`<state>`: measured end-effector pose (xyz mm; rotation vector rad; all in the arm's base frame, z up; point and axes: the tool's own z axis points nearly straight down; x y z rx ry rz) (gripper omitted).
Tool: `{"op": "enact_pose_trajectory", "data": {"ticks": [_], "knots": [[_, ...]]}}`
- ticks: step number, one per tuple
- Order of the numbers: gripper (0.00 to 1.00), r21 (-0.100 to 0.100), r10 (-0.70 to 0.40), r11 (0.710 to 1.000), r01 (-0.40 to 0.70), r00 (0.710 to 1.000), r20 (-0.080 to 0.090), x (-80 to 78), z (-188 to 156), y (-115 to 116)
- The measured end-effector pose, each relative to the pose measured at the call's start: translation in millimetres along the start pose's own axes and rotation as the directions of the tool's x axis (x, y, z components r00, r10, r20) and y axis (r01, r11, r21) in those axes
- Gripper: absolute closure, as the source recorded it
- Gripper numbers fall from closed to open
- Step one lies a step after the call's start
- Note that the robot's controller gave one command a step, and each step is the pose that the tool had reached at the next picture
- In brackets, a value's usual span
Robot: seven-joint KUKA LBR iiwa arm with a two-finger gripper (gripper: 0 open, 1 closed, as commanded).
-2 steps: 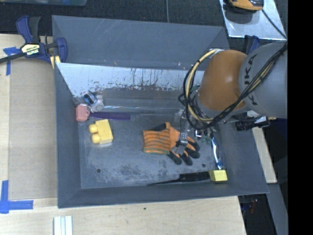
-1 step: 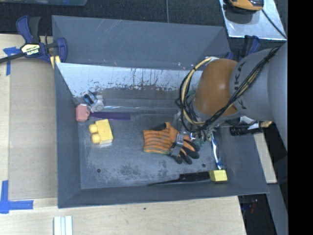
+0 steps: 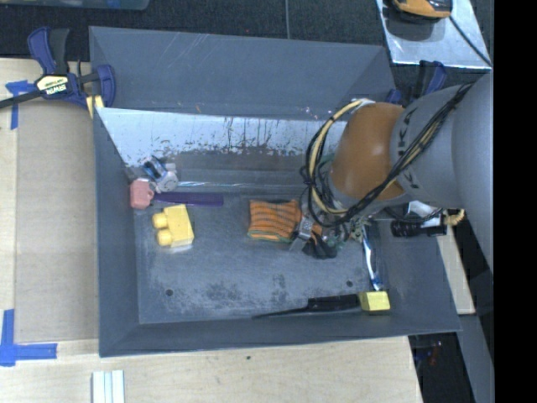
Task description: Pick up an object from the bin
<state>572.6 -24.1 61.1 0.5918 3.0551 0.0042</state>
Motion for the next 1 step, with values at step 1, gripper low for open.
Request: {"op": "enact_pose_trajectory", "data": {"ticks": [1], "knots": [[1.00, 0.000, 0.020, 1.000, -0.020, 1.000, -0.002, 0.7, -3.0, 0.0]]}}
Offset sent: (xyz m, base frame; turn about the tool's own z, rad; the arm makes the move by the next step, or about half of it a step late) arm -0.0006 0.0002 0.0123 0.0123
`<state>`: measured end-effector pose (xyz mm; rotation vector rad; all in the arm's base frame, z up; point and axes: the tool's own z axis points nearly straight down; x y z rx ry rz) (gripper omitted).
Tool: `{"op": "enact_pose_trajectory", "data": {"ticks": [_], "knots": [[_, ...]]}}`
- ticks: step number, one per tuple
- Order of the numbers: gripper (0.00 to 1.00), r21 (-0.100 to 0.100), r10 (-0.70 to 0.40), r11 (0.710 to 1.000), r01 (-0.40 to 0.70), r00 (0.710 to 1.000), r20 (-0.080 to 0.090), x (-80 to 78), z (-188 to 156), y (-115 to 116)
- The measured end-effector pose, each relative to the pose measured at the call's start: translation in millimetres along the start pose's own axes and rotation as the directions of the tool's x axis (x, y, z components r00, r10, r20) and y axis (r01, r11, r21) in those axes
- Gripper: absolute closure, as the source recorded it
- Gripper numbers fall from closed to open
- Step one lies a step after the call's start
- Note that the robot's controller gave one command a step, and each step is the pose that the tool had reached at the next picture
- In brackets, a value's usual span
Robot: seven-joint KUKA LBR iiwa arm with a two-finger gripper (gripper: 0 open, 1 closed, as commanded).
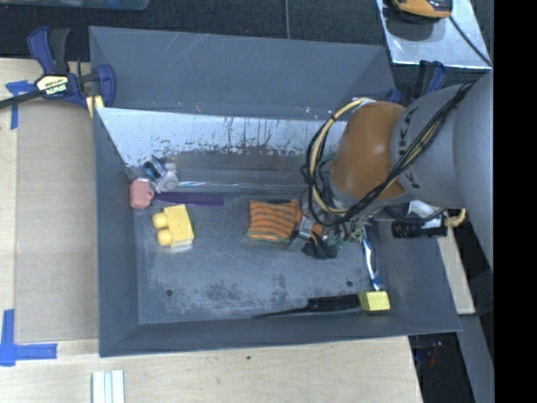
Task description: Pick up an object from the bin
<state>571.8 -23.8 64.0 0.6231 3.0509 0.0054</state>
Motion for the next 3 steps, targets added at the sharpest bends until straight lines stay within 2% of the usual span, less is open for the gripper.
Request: {"op": "enact_pose_trajectory", "data": {"ticks": [1, 2, 3], "knots": [[1.00, 0.000, -0.003, 1.000, 0.003, 1.000, 0.001, -0.3, -5, 0], [1.00, 0.004, -0.004, 1.000, 0.004, 1.000, -0.009, 2.1, -32, -1], [1.00, 0.000, -0.005, 1.000, 0.005, 1.000, 0.002, -2.3, -74, 0]]}}
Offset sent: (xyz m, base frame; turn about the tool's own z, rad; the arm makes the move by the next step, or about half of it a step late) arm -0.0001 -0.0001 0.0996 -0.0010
